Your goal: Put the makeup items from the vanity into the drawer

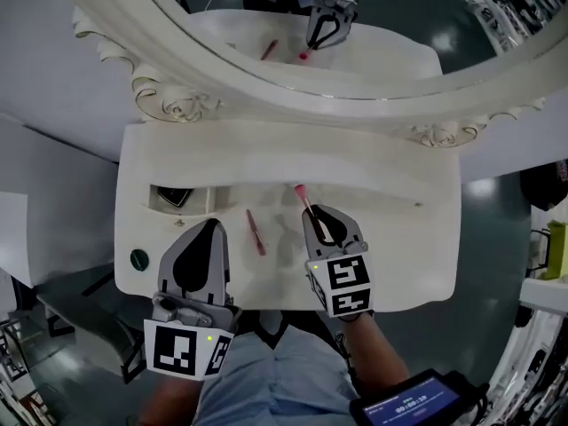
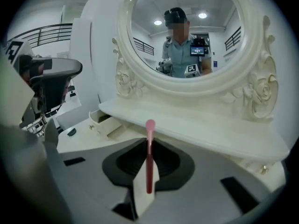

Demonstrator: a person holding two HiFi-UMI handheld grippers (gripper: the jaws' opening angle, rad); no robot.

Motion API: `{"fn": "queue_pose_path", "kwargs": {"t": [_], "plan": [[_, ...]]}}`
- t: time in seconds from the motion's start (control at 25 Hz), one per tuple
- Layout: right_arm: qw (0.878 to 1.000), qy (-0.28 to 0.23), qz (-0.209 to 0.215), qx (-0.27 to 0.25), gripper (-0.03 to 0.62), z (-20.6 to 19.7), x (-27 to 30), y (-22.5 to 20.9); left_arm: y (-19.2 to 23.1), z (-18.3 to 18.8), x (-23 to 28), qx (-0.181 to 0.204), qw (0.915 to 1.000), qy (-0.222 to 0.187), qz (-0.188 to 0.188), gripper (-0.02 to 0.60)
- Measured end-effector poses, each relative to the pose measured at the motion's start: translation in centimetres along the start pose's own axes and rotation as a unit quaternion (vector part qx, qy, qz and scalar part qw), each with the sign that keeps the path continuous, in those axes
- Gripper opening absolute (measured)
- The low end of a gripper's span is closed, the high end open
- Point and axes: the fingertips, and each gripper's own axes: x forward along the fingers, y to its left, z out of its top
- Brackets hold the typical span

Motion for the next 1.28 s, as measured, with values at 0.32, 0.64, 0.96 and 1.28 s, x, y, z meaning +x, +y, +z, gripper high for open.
{"fn": "queue_pose_path", "kwargs": {"t": [0.32,0.64,0.96,1.28], "plan": [[0.994,-0.035,0.080,-0.070,0.041,6.6,3.3,8.0,7.1,2.1,-3.6,-0.006,0.9964,-0.032,0.078,-0.002],[0.969,-0.036,0.185,-0.161,0.041,8.8,7.5,17.3,14.4,1.6,-7.0,-0.028,0.9856,-0.038,0.162,-0.002],[0.945,-0.002,0.232,-0.230,0.041,7.8,10.9,23.1,19.8,-0.1,-9.5,-0.057,0.9759,-0.031,0.208,-0.002],[0.944,0.023,0.225,-0.239,0.133,7.4,12.5,23.6,21.5,-0.9,-10.1,-0.069,0.9739,-0.027,0.215,-0.002]]}}
